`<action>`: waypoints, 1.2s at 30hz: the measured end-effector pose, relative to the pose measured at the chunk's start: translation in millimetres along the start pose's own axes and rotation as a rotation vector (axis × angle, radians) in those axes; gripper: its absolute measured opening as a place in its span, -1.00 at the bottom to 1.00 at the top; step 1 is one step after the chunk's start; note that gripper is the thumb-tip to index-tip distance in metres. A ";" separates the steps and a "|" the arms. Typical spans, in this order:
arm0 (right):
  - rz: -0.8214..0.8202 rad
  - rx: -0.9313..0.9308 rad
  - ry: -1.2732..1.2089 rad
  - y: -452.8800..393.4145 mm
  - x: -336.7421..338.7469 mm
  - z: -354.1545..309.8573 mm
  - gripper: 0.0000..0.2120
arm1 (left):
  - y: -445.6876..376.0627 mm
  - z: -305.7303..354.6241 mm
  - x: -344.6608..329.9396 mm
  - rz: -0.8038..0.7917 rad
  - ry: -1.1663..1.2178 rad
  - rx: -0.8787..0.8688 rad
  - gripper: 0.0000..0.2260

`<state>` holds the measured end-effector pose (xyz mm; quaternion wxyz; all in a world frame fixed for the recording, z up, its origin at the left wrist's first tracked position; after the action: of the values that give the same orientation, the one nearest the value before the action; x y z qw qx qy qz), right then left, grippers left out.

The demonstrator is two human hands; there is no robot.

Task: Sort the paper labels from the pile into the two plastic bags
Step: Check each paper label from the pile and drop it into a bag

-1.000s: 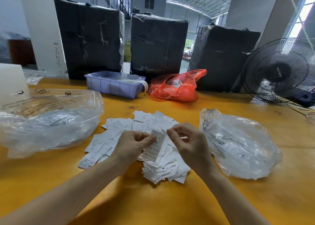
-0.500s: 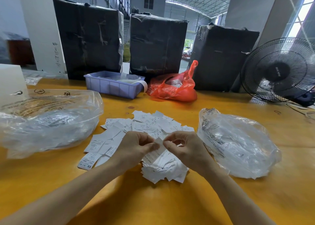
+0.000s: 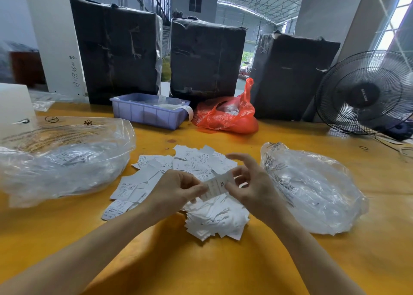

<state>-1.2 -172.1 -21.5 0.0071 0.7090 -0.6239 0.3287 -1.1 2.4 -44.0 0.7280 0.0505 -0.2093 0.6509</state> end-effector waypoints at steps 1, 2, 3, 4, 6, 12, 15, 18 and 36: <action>-0.037 0.033 0.063 0.3 -3.0 -0.4 -0.59 | 0.0 0.0 -0.4 -0.010 -0.021 -0.005 -0.91; -0.057 0.054 0.099 0.2 -5.5 -0.7 -0.60 | 0.0 -0.1 -0.9 -0.017 -0.029 -0.006 -0.92; -0.060 0.057 0.106 0.1 -7.5 -0.9 -0.68 | 0.3 -0.5 -1.3 -0.021 -0.025 -0.005 -0.93; -0.052 0.053 0.097 -0.1 -8.5 -0.7 -0.78 | 0.4 -1.1 -1.7 -0.024 -0.018 -0.001 -0.92; -0.033 0.053 0.085 -0.4 -7.9 -1.7 -0.92 | 0.3 -2.2 -2.6 -0.032 -0.012 0.015 -0.89; 0.170 -0.163 -0.088 -4.9 16.2 8.9 -0.94 | -0.6 -4.8 -0.8 -0.041 0.088 0.094 -0.91; 0.308 -0.481 -0.723 -2.9 23.6 24.9 -0.81 | 0.2 -4.3 -0.6 -0.049 0.142 0.108 -0.93; 0.161 -0.622 -1.117 -1.9 12.3 23.6 -0.72 | 1.0 -4.2 -1.5 -0.048 0.138 0.111 -0.91; 0.159 -0.330 -0.596 2.5 -11.1 7.6 -0.92 | 2.1 -0.9 -5.8 -0.090 0.198 0.133 -0.88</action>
<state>0.0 -166.0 -33.7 -0.0864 0.7122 -0.6967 0.0017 -3.2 -2.3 -47.4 0.7686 0.0437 -0.0904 0.6319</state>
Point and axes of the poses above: each hand's wrist, its own y-axis away from the middle knuckle, its own x-axis out of the back of the hand, z = x × y, the point moved 4 cm from there along -y, towards the middle knuckle, and after that the axes turned 1 degree about -z, right-handed, at the moved point
